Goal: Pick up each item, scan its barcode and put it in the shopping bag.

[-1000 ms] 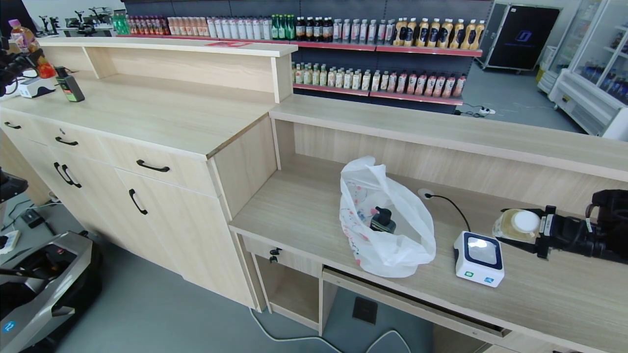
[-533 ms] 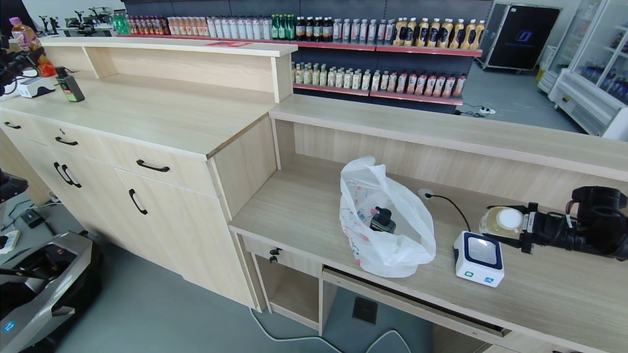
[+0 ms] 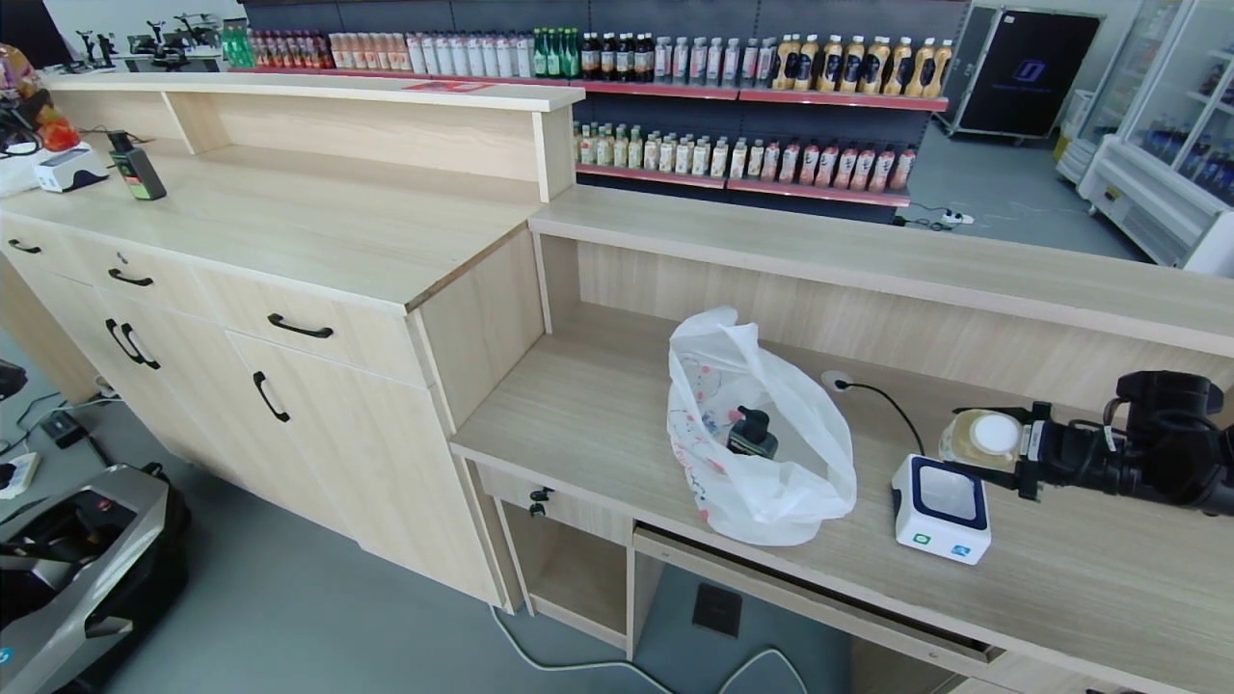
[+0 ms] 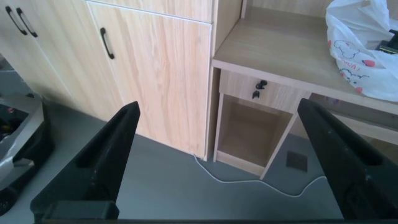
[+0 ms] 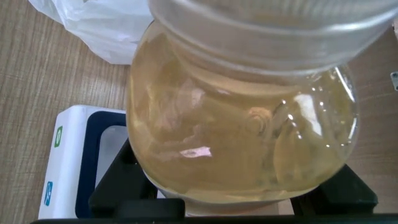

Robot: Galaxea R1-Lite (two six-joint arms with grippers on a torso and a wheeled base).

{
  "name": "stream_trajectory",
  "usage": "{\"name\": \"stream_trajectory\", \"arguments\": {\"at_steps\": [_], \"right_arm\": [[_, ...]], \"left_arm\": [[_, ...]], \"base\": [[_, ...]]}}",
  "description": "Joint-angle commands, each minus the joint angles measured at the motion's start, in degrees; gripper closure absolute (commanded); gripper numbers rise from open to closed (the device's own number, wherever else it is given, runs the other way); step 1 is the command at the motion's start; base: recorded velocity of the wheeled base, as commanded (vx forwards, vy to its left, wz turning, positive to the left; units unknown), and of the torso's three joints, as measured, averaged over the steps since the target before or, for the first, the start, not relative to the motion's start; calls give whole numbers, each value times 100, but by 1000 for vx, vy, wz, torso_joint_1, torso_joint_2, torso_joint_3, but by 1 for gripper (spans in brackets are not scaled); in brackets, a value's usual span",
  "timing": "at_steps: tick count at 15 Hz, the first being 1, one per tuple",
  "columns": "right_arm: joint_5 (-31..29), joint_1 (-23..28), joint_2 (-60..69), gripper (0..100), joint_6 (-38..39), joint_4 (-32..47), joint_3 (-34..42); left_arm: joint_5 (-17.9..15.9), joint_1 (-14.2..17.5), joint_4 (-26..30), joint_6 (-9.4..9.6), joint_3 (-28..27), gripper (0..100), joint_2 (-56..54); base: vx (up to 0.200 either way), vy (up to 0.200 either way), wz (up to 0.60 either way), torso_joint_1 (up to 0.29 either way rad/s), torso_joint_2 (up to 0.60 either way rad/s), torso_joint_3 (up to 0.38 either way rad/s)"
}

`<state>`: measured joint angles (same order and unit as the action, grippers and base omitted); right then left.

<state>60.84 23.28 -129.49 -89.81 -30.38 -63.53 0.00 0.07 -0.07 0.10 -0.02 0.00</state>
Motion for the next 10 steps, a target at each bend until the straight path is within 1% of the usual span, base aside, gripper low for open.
{"name": "stream_trajectory", "arguments": {"at_steps": [1, 10], "right_arm": [[6, -8, -50, 100, -2, -3, -20], [6, -52, -112, 100, 16, -3, -187]], "left_arm": [[0, 1, -1, -1, 2, 0, 0], [0, 1, -1, -1, 2, 0, 0]], "base": [[0, 0, 0, 0, 0, 0], [0, 0, 0, 0, 0, 0]]}}
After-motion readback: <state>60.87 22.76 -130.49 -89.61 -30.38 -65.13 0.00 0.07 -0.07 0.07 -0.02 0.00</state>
